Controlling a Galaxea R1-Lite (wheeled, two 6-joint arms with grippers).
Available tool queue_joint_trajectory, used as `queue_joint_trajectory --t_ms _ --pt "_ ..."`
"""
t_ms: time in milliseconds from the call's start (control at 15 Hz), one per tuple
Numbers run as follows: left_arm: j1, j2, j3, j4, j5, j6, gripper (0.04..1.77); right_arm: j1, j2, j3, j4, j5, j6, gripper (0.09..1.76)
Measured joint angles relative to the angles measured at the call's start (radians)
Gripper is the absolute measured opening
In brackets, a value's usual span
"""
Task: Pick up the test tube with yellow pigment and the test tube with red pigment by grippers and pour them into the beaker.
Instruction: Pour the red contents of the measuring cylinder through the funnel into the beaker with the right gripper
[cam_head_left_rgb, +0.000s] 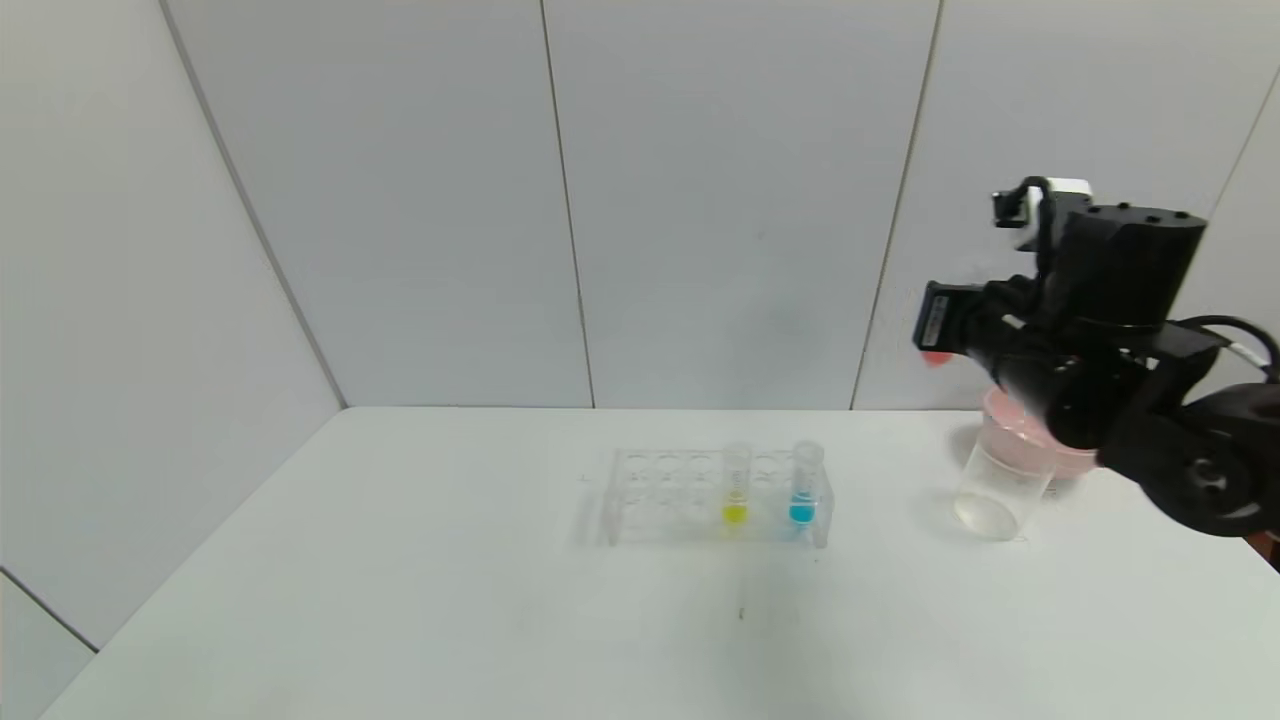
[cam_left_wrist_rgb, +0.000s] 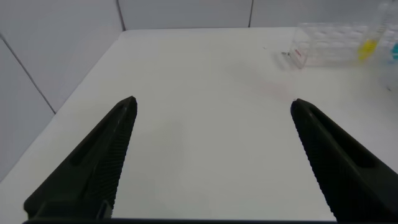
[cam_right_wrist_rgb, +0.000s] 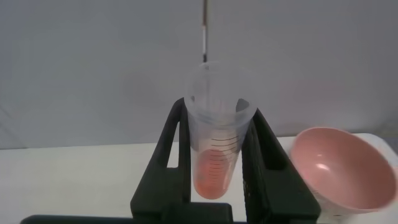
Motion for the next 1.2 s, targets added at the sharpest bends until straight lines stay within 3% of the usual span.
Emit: queue_joint_trajectory --t_ms 333,467,600,867,1200 --pt "0.000 0.000 0.000 0.000 0.000 0.000 1.76 -0.376 -0.116 0.221 -0.056 0.421 -0.141 0.53" --pt "0.000 0.000 0.000 0.000 0.000 0.000 1.76 -0.525 -0.132 0.283 -0.100 0.639 -0.259 0.53" --pt "0.000 0.000 0.000 0.000 0.000 0.000 1.76 -0.653 -0.121 0.307 -0.117 0.826 -0.461 0.53" --pt "0.000 0.000 0.000 0.000 0.000 0.000 1.76 -0.739 -0.040 0.280 -0.140 0.880 -0.726 0.53" --pt "0.000 0.000 0.000 0.000 0.000 0.000 1.76 -0.703 0.032 0.258 -0.141 0.879 -1.002 0.53"
